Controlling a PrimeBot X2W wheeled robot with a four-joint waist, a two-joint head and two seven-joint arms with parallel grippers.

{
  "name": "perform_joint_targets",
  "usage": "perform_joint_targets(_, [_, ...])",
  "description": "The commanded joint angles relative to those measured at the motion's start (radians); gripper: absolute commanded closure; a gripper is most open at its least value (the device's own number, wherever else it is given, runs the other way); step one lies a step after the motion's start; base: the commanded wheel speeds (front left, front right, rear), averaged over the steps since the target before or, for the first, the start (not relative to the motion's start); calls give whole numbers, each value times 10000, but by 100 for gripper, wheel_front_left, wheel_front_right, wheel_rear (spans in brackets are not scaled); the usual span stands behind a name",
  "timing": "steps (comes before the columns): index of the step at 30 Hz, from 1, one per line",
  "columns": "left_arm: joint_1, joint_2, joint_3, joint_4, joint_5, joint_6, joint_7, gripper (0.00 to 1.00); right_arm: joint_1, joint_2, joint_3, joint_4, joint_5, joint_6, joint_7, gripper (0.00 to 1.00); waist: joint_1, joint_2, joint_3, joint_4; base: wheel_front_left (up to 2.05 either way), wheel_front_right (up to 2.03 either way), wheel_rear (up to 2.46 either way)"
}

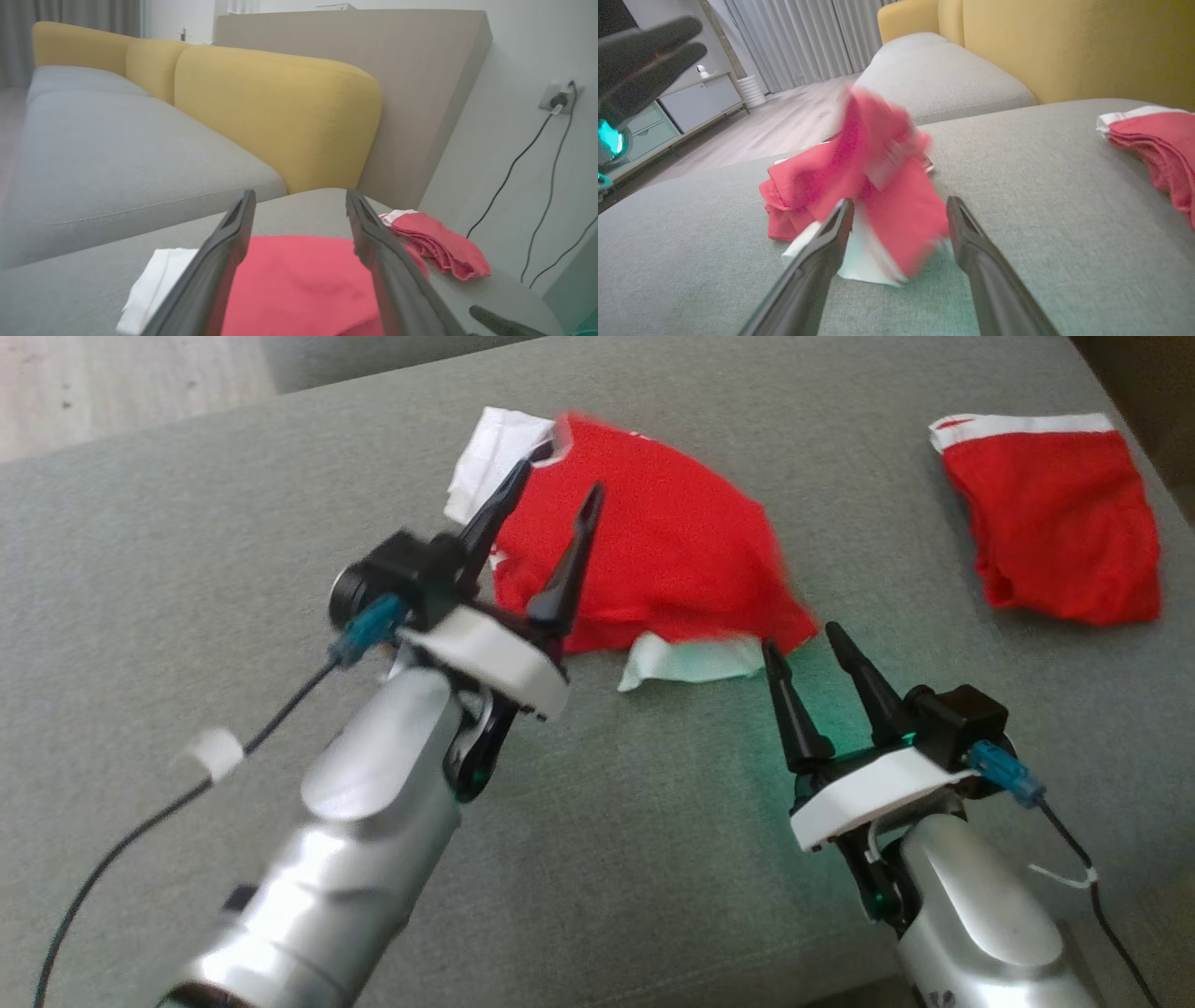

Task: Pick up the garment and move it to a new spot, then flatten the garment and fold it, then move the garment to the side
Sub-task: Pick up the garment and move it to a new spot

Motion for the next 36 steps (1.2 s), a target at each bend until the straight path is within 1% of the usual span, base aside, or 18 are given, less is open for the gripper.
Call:
perform_joint_targets(1, [-63, 148, 563, -294, 192, 119, -93, 0, 45, 49, 101, -338, 16, -7, 6, 0, 1, -1, -51, 152, 0, 0, 0])
perform_joint_targets(3, [339, 147, 947, -446, 513, 239, -94, 0, 77, 49, -6, -336, -31, -7, 6, 0, 1, -1, -128, 330, 0, 0, 0])
perform_joint_targets(4, [836, 183, 1480, -658, 803, 411, -94, 0, 123, 49, -126, -324, -82, -7, 6, 0, 1, -1, -231, 522, 0, 0, 0])
perform_joint_targets(5, [836, 183, 1480, -658, 803, 411, -94, 0, 123, 49, -126, -324, -82, -7, 6, 0, 1, -1, -231, 522, 0, 0, 0])
perform_joint_targets(10, [2359, 353, 2890, -1386, 1616, 802, -95, 0, 262, 49, -435, -288, -178, -7, 6, 0, 1, -1, -549, 995, 0, 0, 0])
perform_joint_targets(16, [4420, 357, 4554, -2319, 2474, 959, -96, 0, 558, 49, -751, -191, -277, -7, 6, 0, 1, -1, -1017, 1355, 0, 0, 0])
perform_joint_targets(19, [5472, 248, 5464, -2871, 2774, 1015, -96, 0, 740, 49, -845, -130, -320, -7, 6, 0, 1, -1, -1240, 1411, 0, 0, 0])
perform_joint_targets(20, [6163, 164, 5957, -3293, 3040, 1048, -96, 0, 870, 49, -906, -99, -342, -7, 6, 0, 1, -1, -1355, 1411, 0, 0, 0])
perform_joint_targets(21, [6484, 124, 6147, -3461, 3130, 1034, -96, 0, 934, 49, -946, -88, -355, -7, 6, 0, 1, -1, -1411, 1417, 0, 0, 0])
perform_joint_targets(24, [7236, 49, 6459, -3747, 3357, 929, -96, 0, 1121, 49, -1064, -59, -388, -7, 6, 0, 1, -1, -1524, 1444, 0, 0, 0])
perform_joint_targets(27, [7609, 27, 6558, -3818, 3385, 831, -97, 0, 1248, 49, -1175, -31, -427, -7, 6, 0, 1, -1, -1575, 1480, 0, 0, 0])
perform_joint_targets(36, [7561, 20, 6134, -3826, 3092, 916, -97, 0, 1159, 49, -1478, 80, -634, -7, 6, 0, 1, -1, -1397, 1676, 0, 0, 0])
